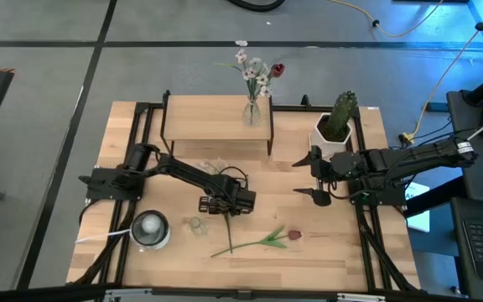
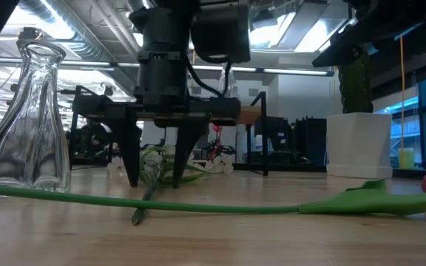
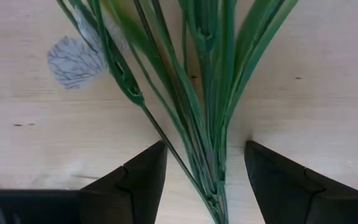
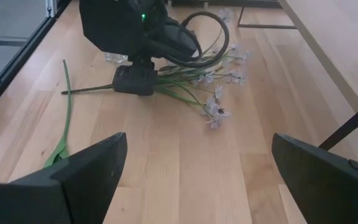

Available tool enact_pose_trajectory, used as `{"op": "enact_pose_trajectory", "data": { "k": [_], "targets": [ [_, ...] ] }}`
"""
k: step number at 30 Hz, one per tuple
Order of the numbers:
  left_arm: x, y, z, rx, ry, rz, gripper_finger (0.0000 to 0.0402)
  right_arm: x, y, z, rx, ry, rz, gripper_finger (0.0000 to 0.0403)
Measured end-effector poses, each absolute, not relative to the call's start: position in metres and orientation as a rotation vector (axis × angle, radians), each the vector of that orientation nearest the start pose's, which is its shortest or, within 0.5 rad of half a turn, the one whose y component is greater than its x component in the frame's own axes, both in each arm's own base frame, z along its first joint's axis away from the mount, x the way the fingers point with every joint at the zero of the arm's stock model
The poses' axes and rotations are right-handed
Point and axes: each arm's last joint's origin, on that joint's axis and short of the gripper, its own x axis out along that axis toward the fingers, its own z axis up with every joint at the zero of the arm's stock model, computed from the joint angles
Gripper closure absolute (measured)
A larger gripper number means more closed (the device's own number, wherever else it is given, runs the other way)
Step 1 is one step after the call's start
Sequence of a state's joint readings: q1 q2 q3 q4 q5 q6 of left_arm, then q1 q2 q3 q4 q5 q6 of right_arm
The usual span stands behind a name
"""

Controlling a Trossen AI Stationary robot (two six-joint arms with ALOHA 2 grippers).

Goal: Pick and place flowers into a vace then onto a shelf
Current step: Put the white flowers into the transparent vase

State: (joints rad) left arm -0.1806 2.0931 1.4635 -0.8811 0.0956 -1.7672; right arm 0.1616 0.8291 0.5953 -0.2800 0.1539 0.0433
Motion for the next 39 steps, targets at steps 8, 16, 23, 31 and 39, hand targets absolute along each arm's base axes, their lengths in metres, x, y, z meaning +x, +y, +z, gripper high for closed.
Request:
{"op": "enact_pose_trajectory", "data": {
  "k": [8, 16, 23, 31, 39],
  "targets": [
    [0.384, -0.073, 0.133, -1.275, 1.225, 1.170, 0.0216, 0.176, 0.024, 0.252, -0.039, 0.508, -0.003, 0.0004],
    [0.384, -0.072, 0.132, -1.256, 1.215, 1.173, 0.0285, 0.176, 0.024, 0.252, -0.039, 0.509, -0.004, 0.0004],
    [0.383, -0.071, 0.136, -1.187, 1.243, 1.109, 0.0357, 0.176, 0.024, 0.252, -0.039, 0.509, -0.004, 0.0004],
    [0.379, -0.067, 0.151, -1.076, 1.180, 1.060, 0.0392, 0.176, 0.024, 0.252, -0.039, 0.511, -0.003, 0.0004],
    [0.368, -0.069, 0.219, -1.012, 0.983, 0.870, 0.0394, 0.176, 0.024, 0.252, -0.039, 0.510, -0.004, 0.0004]
  ]
}}
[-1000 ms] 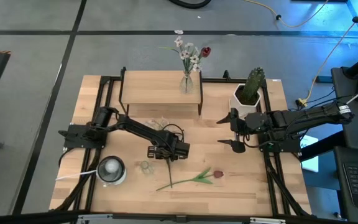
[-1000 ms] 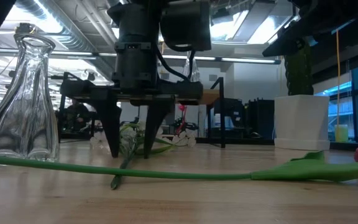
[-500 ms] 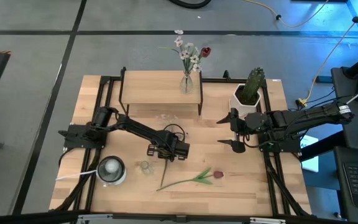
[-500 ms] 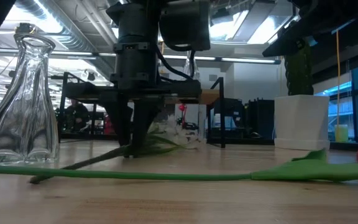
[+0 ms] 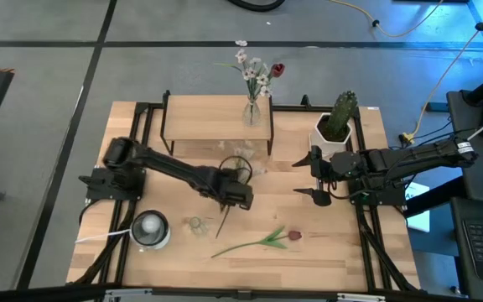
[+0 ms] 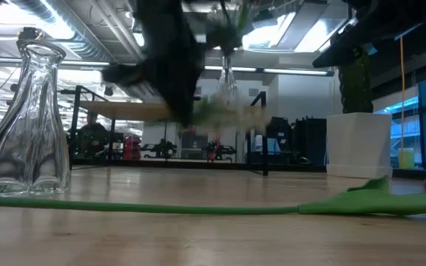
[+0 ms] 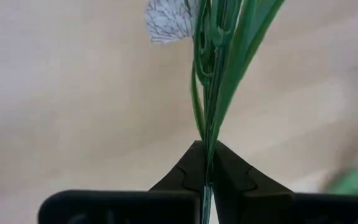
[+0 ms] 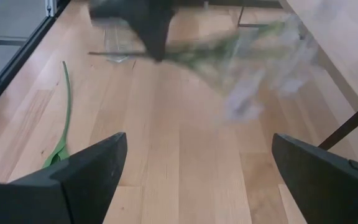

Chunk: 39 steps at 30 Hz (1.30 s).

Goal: Pick and place flowers into a vace then onto a shelf
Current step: Put the white flowers into the transparent vase

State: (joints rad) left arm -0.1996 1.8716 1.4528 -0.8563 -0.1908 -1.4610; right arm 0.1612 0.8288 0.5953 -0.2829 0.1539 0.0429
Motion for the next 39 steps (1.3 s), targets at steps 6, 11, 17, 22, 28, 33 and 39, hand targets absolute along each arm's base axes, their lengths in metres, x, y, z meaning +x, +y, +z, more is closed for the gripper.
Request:
{"op": "enact_pose_trajectory", "data": {
  "k": [6, 11, 17, 22, 28, 33, 39],
  "targets": [
    [0.330, -0.082, 0.297, -0.824, 0.612, 0.802, 0.0396, 0.176, 0.024, 0.252, -0.035, 0.509, -0.005, 0.0004],
    [0.284, -0.106, 0.356, -0.595, 0.243, 0.786, 0.0395, 0.176, 0.024, 0.252, -0.035, 0.509, -0.005, 0.0004],
    [0.248, -0.145, 0.372, -0.357, 0.098, 0.756, 0.0395, 0.176, 0.024, 0.252, -0.035, 0.508, -0.005, 0.0004],
    [0.235, -0.166, 0.359, -0.326, 0.088, 0.713, 0.0394, 0.178, 0.024, 0.256, -0.028, 0.461, -0.006, 0.0004],
    [0.225, -0.171, 0.330, -0.379, 0.091, 0.702, 0.0395, 0.183, 0.025, 0.267, -0.022, 0.348, -0.002, 0.0004],
    [0.208, -0.170, 0.324, -0.422, 0.089, 0.667, 0.0396, 0.184, 0.025, 0.270, -0.029, 0.314, -0.001, 0.0004],
    [0.177, -0.157, 0.347, -0.438, 0.116, 0.567, 0.0397, 0.185, 0.023, 0.275, -0.007, 0.256, -0.073, 0.0004]
  ]
}}
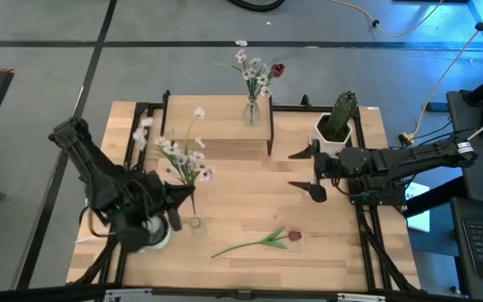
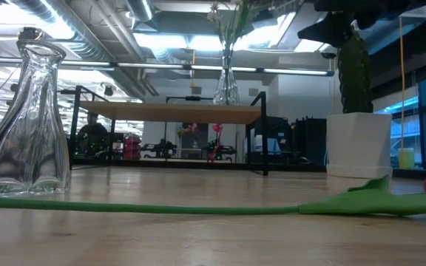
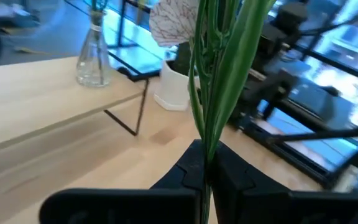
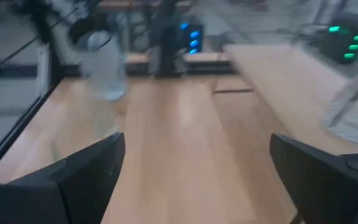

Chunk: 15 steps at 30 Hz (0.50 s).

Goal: Pick and place flowers into a vace then onto a shelf
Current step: Put the white flowers into the transparent vase

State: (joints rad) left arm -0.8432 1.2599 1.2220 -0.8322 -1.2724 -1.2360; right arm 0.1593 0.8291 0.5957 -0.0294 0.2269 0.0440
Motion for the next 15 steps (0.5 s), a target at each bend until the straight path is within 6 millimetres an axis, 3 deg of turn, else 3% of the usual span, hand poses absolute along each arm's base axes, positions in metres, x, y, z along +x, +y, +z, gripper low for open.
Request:
{"op": "enact_pose_trajectory", "data": {
  "k": [7, 15],
  "targets": [
    [0.149, -0.131, 0.386, -0.404, 0.186, 0.354, 0.0397, 0.186, 0.019, 0.282, 0.132, 0.165, -0.239, 0.0004],
    [0.128, -0.103, 0.432, -0.241, 0.076, 0.059, 0.0397, 0.191, 0.019, 0.281, 0.235, 0.138, -0.264, 0.0004]
  ]
}}
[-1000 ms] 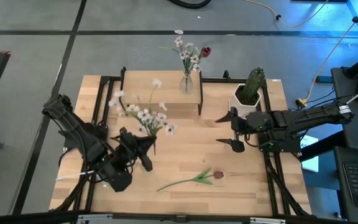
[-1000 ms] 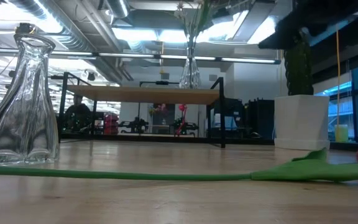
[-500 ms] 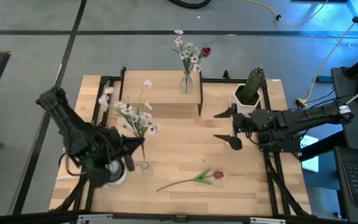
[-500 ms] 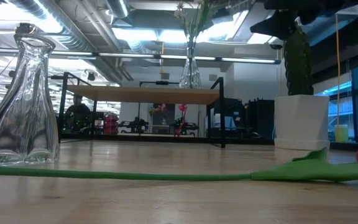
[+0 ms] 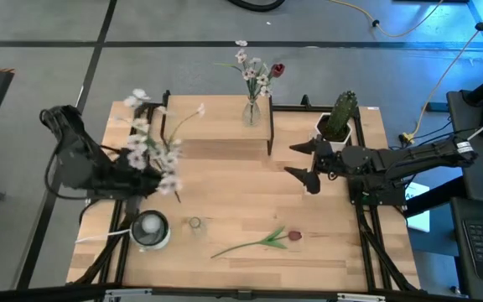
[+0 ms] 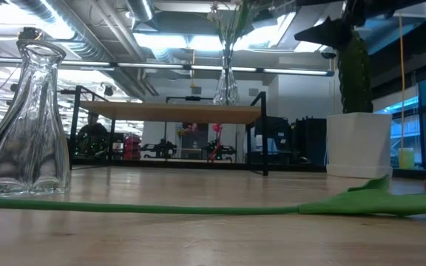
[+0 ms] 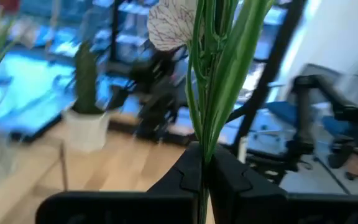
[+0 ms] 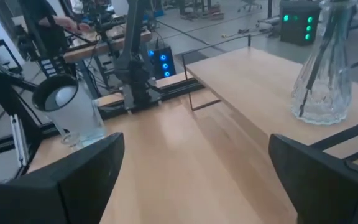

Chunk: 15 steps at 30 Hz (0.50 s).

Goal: Pick and place flowers into a vace then onto a shelf
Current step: Put the white flowers into the transparent vase

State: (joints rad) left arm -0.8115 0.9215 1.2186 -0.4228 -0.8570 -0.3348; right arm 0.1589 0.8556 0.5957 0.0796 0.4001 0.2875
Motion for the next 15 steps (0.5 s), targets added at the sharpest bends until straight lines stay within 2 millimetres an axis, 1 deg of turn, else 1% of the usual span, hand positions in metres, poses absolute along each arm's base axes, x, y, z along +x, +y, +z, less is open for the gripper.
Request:
{"op": "enact_pose_trajectory", "data": {
  "k": [3, 7, 9, 11, 15],
  "targets": [
    [0.124, -0.095, 0.438, -0.182, 0.046, 0.004, 0.0397, 0.198, 0.020, 0.278, 0.269, 0.132, -0.266, 0.0004],
    [0.124, -0.091, 0.434, -0.125, -0.016, -0.114, 0.0396, 0.210, 0.022, 0.273, 0.308, 0.121, -0.269, 0.0004],
    [0.124, -0.088, 0.428, -0.104, -0.046, -0.180, 0.0396, 0.216, 0.023, 0.270, 0.315, 0.112, -0.268, 0.0004],
    [0.122, -0.085, 0.419, -0.102, -0.061, -0.210, 0.0396, 0.223, 0.024, 0.268, 0.320, 0.097, -0.265, 0.0004],
    [0.123, -0.083, 0.394, -0.130, -0.056, -0.255, 0.0396, 0.234, 0.026, 0.263, 0.327, 0.074, -0.260, 0.0004]
  ]
}}
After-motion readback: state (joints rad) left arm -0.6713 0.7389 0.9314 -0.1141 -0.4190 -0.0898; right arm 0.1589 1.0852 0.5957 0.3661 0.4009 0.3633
